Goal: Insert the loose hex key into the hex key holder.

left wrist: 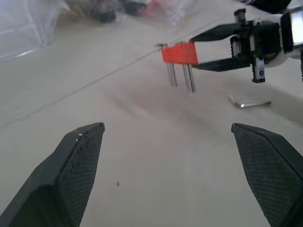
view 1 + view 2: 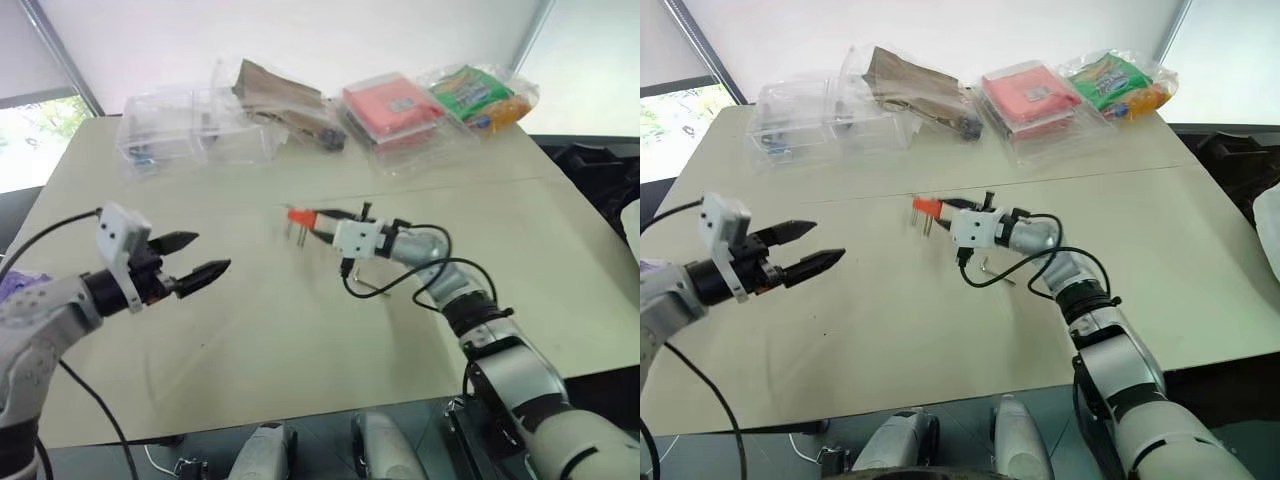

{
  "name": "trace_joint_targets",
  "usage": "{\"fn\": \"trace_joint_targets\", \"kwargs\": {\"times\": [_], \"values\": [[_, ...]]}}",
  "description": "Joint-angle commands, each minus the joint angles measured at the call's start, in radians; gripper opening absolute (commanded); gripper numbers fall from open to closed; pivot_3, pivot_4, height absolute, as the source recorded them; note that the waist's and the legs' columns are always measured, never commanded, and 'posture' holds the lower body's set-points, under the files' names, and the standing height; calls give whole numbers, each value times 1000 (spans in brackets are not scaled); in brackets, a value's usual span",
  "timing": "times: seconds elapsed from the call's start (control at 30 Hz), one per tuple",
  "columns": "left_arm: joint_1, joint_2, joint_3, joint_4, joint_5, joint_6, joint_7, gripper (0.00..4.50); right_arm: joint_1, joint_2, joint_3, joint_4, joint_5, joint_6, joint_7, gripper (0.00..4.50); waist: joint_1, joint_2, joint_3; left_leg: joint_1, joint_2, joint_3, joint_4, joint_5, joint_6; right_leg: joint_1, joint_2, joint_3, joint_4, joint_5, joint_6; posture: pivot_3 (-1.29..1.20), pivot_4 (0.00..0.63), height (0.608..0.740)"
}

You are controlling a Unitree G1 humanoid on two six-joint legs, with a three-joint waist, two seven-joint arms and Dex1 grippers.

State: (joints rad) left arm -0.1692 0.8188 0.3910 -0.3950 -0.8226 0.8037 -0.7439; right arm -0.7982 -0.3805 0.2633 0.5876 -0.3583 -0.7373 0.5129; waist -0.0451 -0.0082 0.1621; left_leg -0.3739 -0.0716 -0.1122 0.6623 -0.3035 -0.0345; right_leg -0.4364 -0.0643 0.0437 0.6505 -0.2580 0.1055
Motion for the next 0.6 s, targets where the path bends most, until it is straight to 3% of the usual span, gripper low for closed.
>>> {"fn": "trace_joint_targets", "kwargs": {"times": [0.03,0.27,0.6], "values": [[-130,4,-42,63,-34,18,-25,4500,-17,-70,-18,-132,-94,-124,-99,1030,1,0,0,0,0,0,0,0,0,0,0,0,0,0,0,0,150,740],[-382,-78,-163,161,-66,58,-57,4500,-36,-153,-4,-253,-148,-239,-145,1030,1,-1,1,0,0,1,1,0,0,1,0,0,-1,0,0,0,150,740],[-434,-115,-196,156,-103,104,-91,4500,-64,-164,-8,-288,-187,-259,-191,1030,0,-1,1,0,0,2,1,0,0,0,1,1,0,0,0,0,150,740]]}}
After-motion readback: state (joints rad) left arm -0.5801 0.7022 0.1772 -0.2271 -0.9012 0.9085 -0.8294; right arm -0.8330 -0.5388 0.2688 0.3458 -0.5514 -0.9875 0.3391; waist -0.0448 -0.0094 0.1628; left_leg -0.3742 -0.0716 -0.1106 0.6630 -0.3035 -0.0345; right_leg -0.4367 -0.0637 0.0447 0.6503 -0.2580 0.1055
